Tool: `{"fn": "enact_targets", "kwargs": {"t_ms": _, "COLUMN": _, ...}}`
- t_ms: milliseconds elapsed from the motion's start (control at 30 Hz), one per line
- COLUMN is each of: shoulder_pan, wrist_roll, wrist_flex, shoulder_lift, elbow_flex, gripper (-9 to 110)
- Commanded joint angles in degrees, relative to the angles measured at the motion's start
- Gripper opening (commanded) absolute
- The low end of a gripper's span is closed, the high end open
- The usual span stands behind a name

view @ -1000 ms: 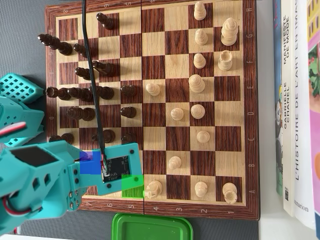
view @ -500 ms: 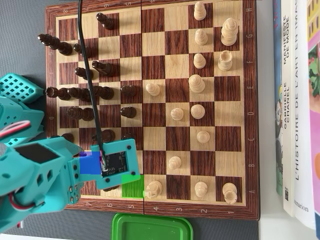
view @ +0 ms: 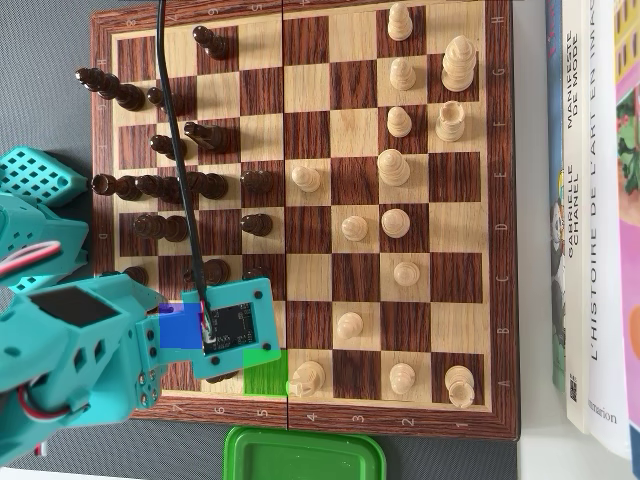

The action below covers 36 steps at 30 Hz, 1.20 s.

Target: Play chess

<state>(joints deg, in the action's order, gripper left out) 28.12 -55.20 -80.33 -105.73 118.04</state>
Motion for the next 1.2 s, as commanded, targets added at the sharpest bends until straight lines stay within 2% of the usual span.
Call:
{"fn": "enact_targets", "kwargs": {"t_ms": 0, "shoulder_pan": 0.9, "wrist_roll": 1.5, "wrist_flex": 0.6, "shoulder_lift": -0.7, "elbow_flex": -0.7, "gripper": 5}}
{"fn": "enact_targets", "kwargs": {"t_ms": 200, "shoulder_pan": 1.6, "wrist_roll": 2.2, "wrist_flex": 0.6, "shoulder_lift": -0.4, "elbow_flex": -0.8, "gripper": 2}}
{"fn": "enact_targets", "kwargs": {"t_ms": 800, "shoulder_pan": 0.9, "wrist_roll": 2.3, "wrist_flex": 0.1, "shoulder_lift": -1.1, "elbow_flex": -1.2, "gripper": 2}}
{"fn": "enact_targets", "kwargs": {"t_ms": 1167, "shoulder_pan": -0.1, "wrist_roll": 2.3, "wrist_flex": -0.5, "shoulder_lift": -9.2, "elbow_flex": -0.8, "gripper": 2}}
